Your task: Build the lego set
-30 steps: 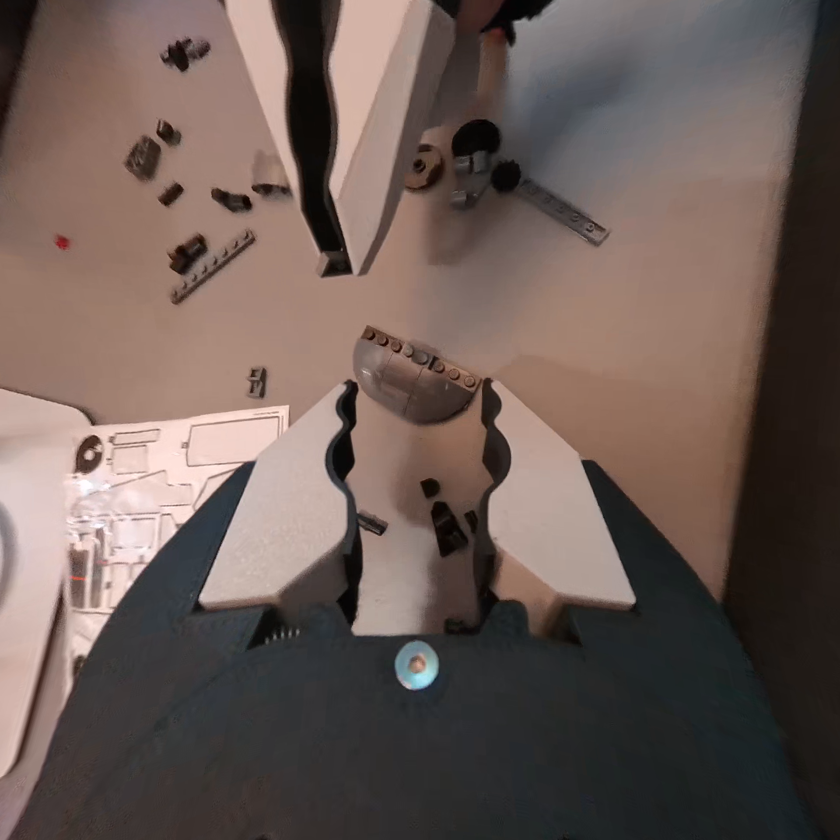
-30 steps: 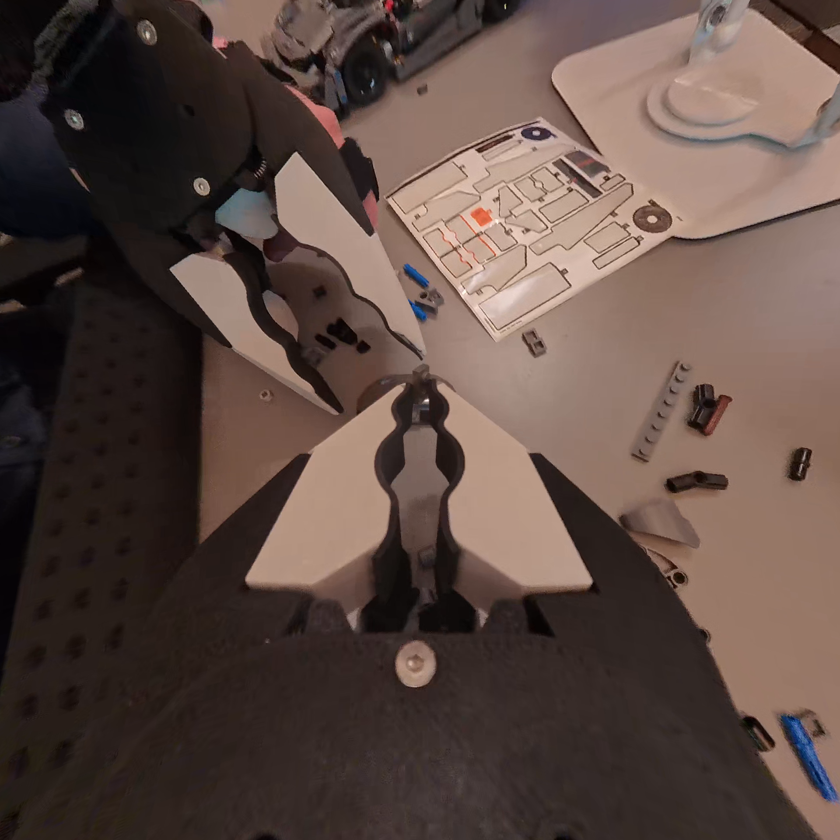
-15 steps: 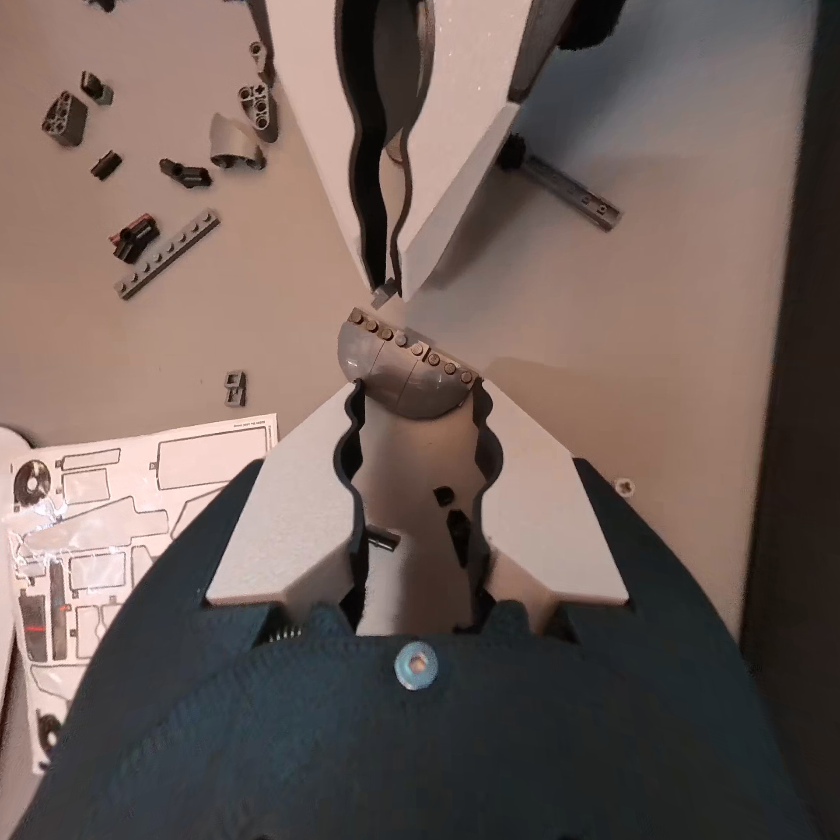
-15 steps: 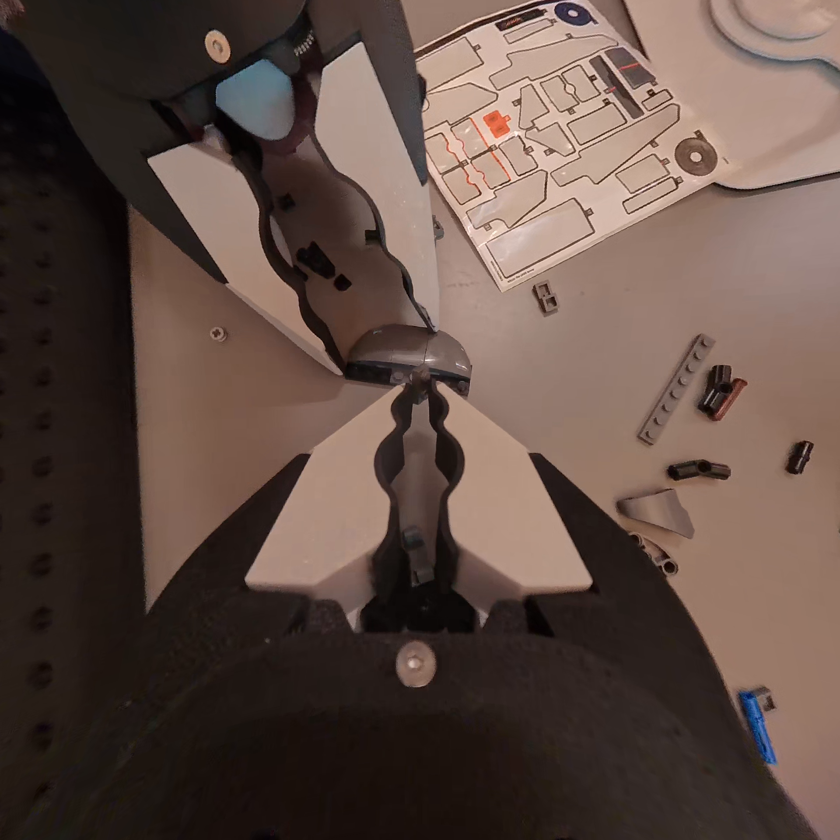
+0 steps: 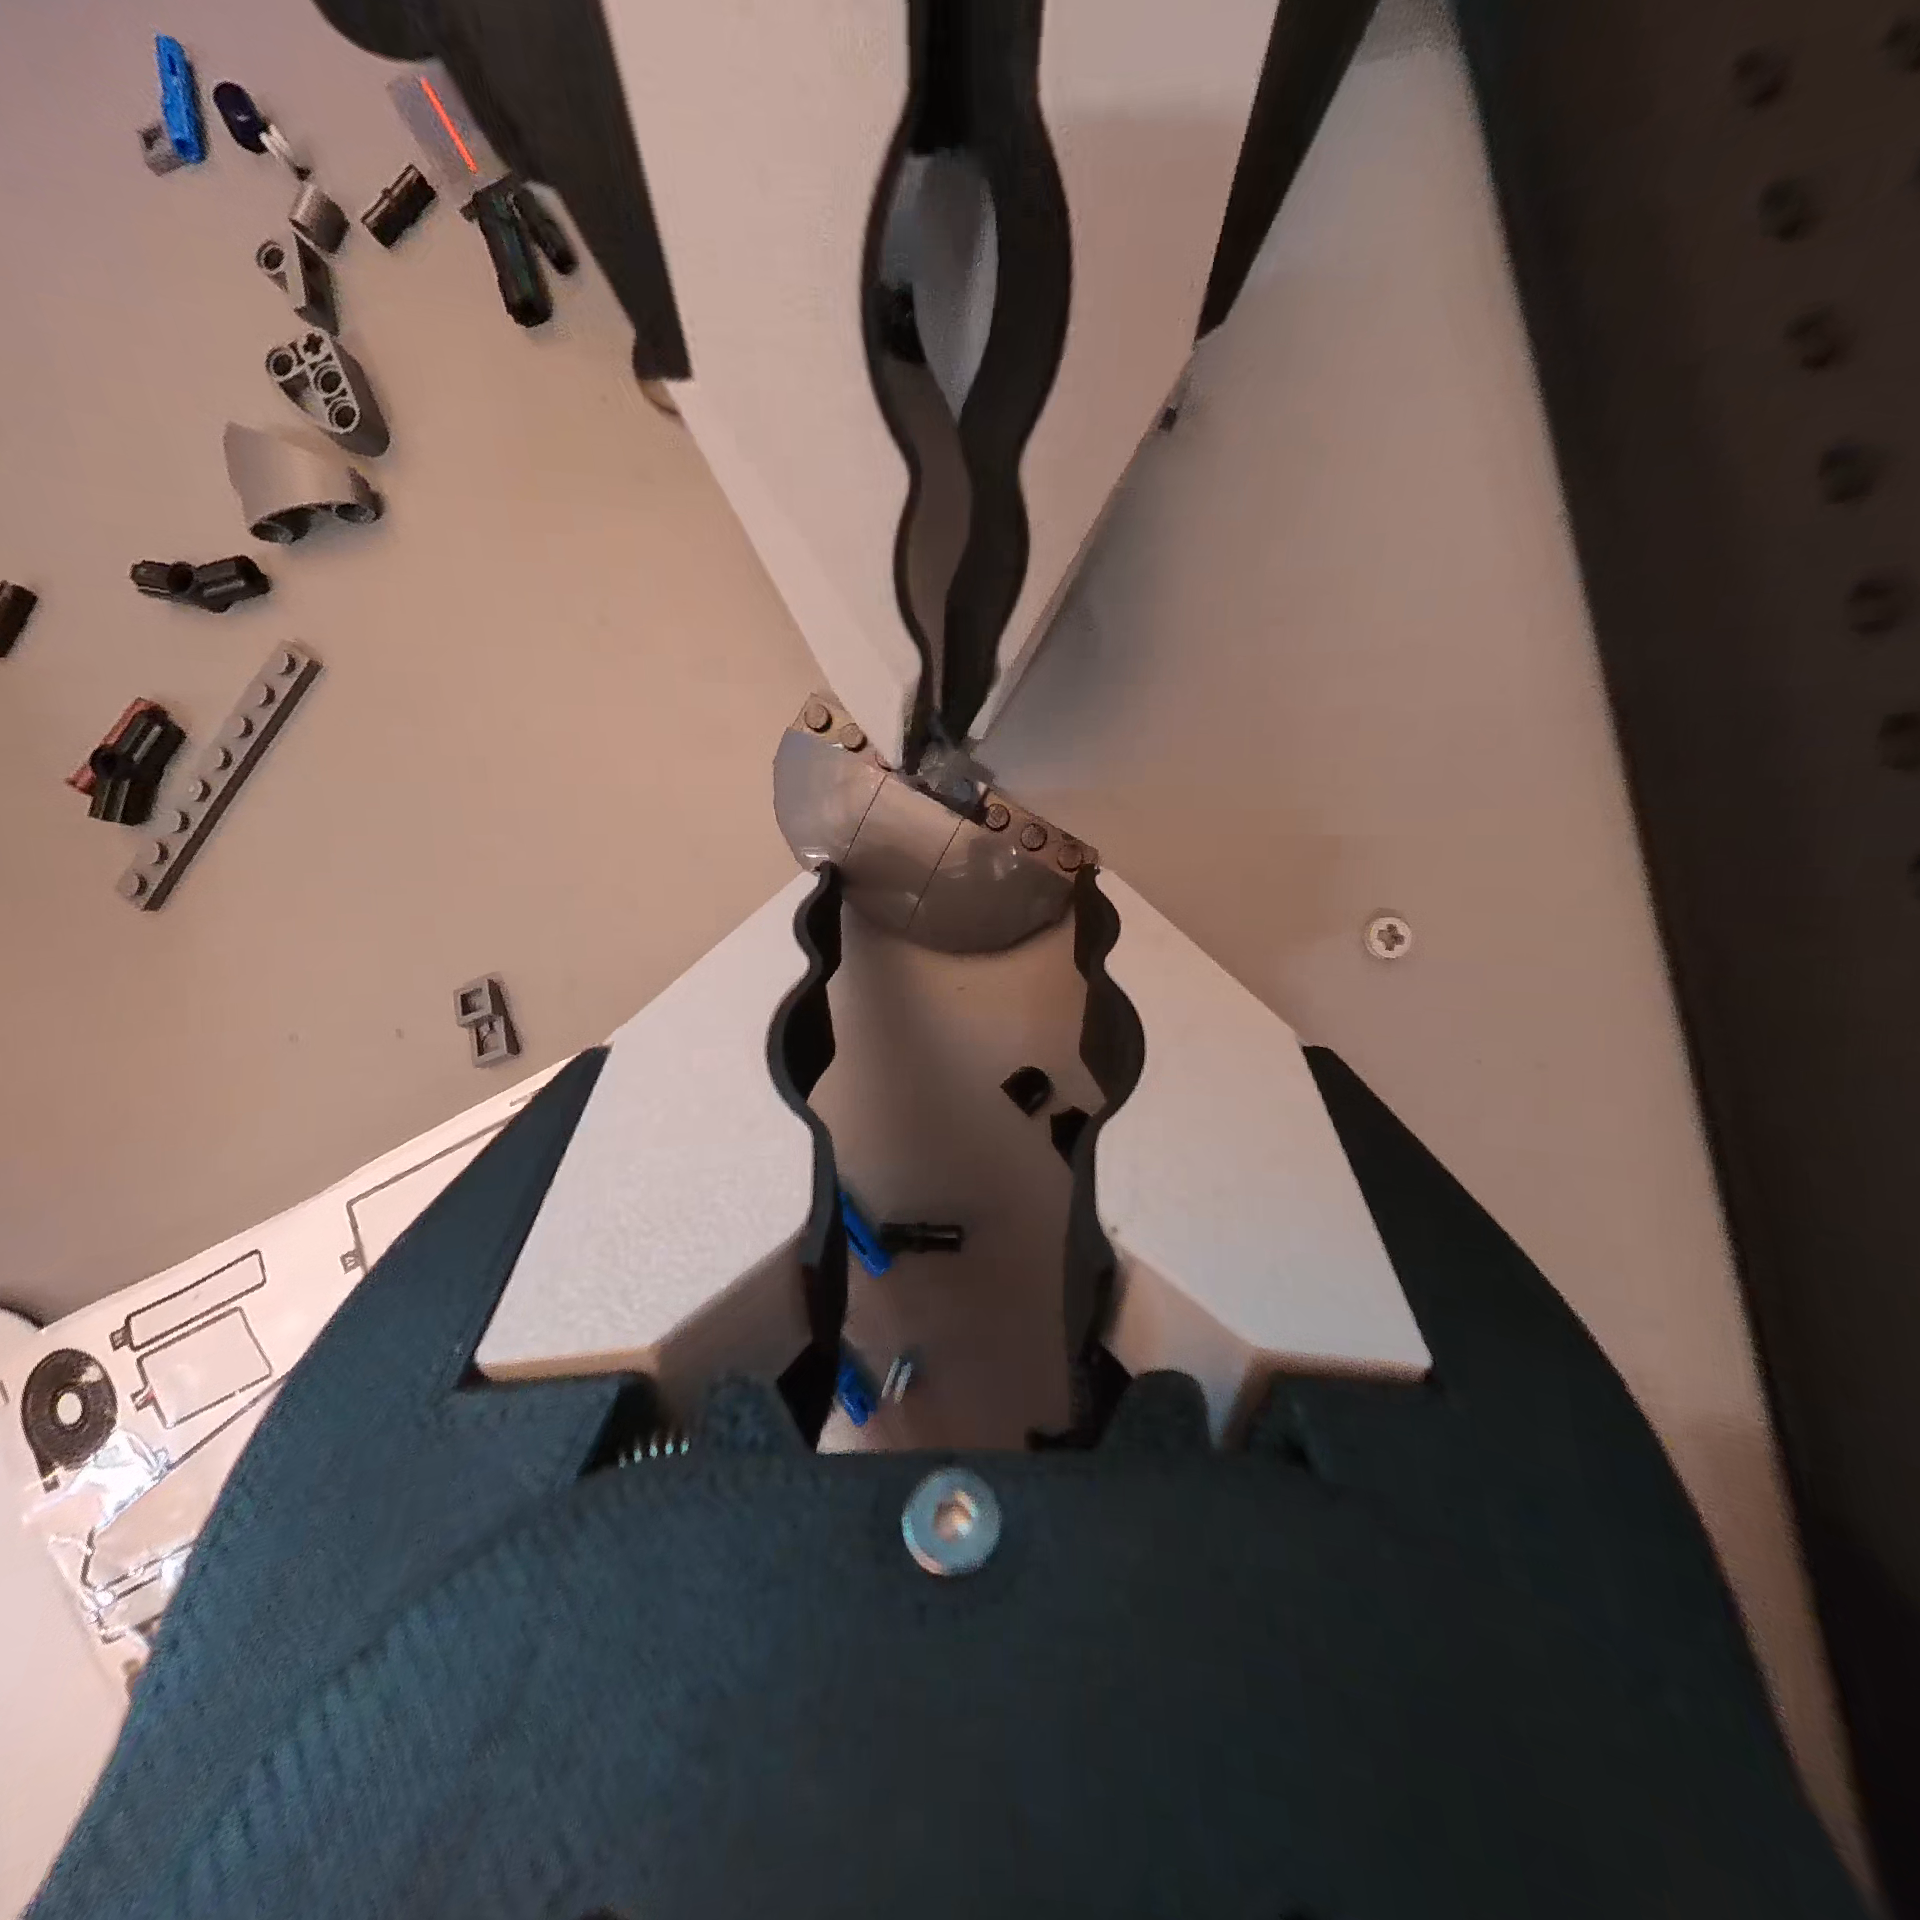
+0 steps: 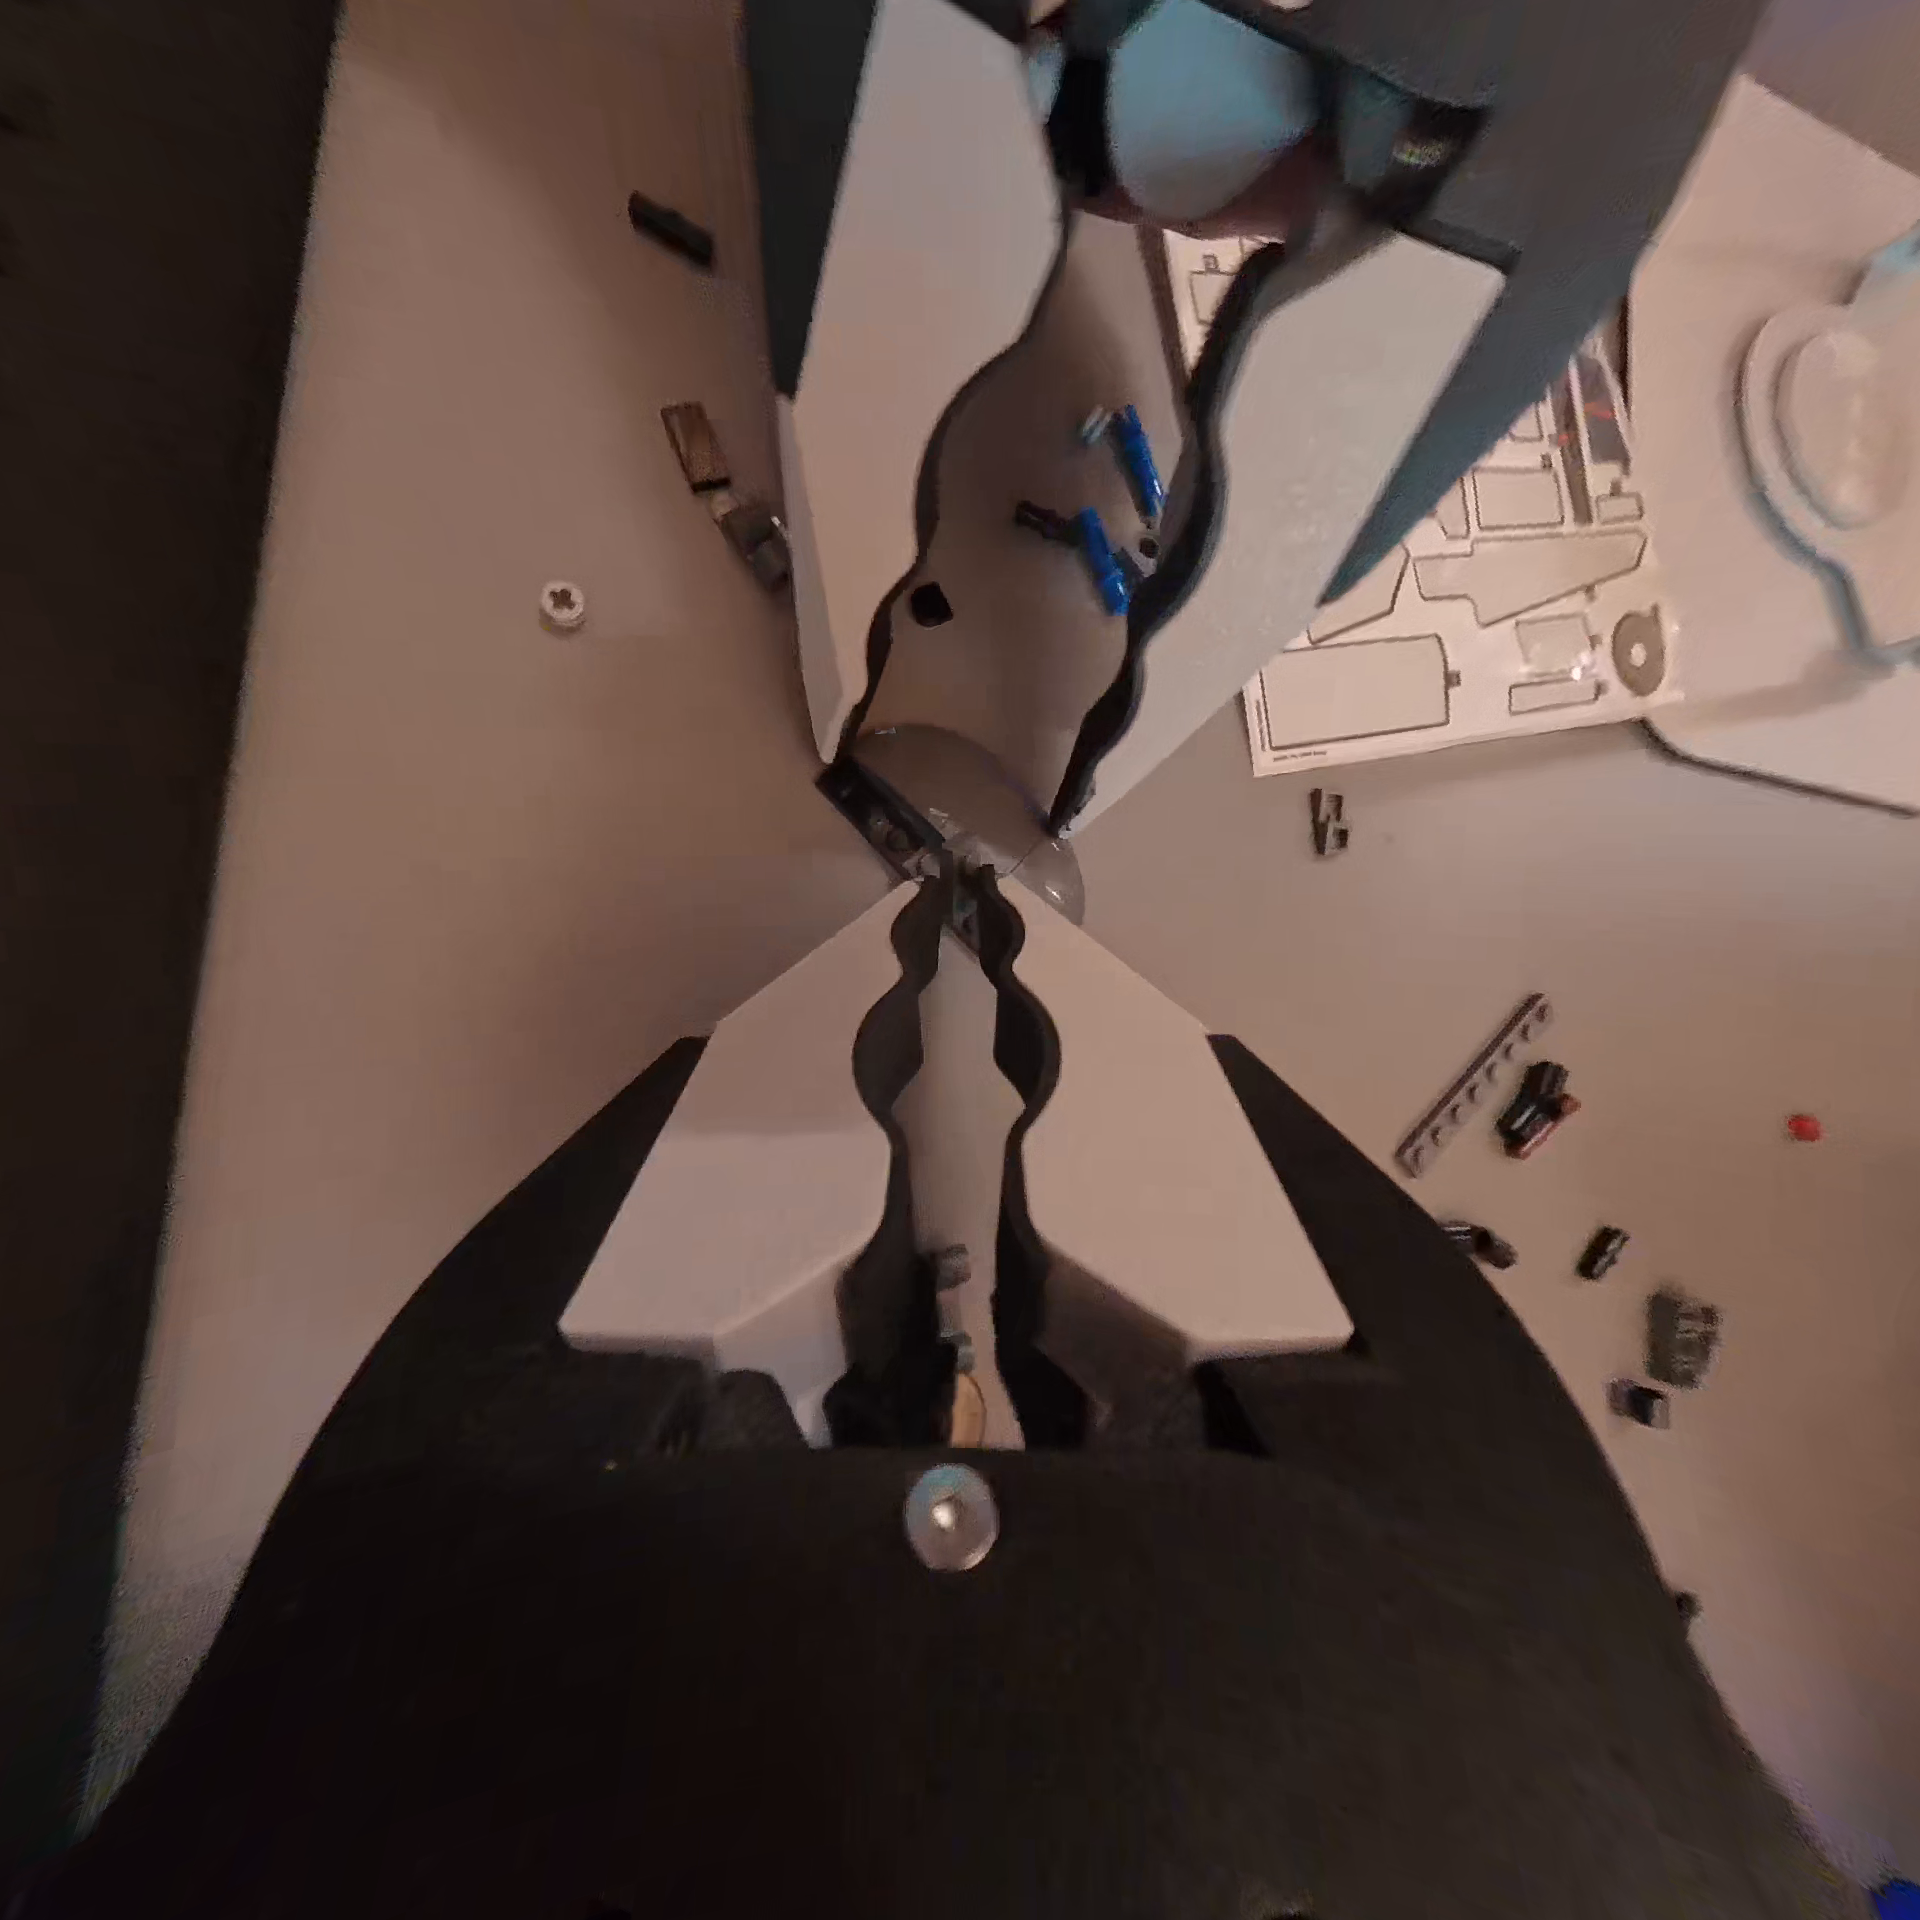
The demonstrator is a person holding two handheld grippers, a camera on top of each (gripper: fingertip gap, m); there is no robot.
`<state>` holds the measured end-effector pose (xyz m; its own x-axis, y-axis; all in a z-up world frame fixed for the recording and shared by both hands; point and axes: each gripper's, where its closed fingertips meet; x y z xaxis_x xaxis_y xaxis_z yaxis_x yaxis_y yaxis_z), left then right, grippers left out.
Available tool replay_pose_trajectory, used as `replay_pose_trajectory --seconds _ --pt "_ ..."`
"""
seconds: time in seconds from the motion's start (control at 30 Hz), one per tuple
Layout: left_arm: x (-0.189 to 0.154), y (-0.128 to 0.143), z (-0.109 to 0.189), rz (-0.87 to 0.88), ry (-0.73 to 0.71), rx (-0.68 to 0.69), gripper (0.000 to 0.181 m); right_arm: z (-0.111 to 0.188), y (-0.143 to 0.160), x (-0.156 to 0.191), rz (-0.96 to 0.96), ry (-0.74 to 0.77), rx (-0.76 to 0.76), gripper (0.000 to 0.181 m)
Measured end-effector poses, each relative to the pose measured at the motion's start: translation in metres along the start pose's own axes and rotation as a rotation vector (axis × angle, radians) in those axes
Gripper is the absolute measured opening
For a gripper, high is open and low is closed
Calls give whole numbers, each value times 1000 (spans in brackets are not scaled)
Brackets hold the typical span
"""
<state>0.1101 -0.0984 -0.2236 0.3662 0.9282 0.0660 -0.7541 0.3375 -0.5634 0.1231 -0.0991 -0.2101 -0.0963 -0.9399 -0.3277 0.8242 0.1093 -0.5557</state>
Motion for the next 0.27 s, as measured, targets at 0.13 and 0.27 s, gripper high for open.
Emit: replay_pose_trajectory --seconds 0.13,0.27 --pt "-2 0 0 0 17 -8 43 -3 3 3 84 30 56 5" --pt "-5 0 0 -4 32 -12 43 -5 3 3 156 58 82 5"
Point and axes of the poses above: each gripper's, where its closed fingertips meet, z back along the fingers, y out of its underside, x = y × z across the jaws, and after that the axes turned 2 degrees about z, right-handed
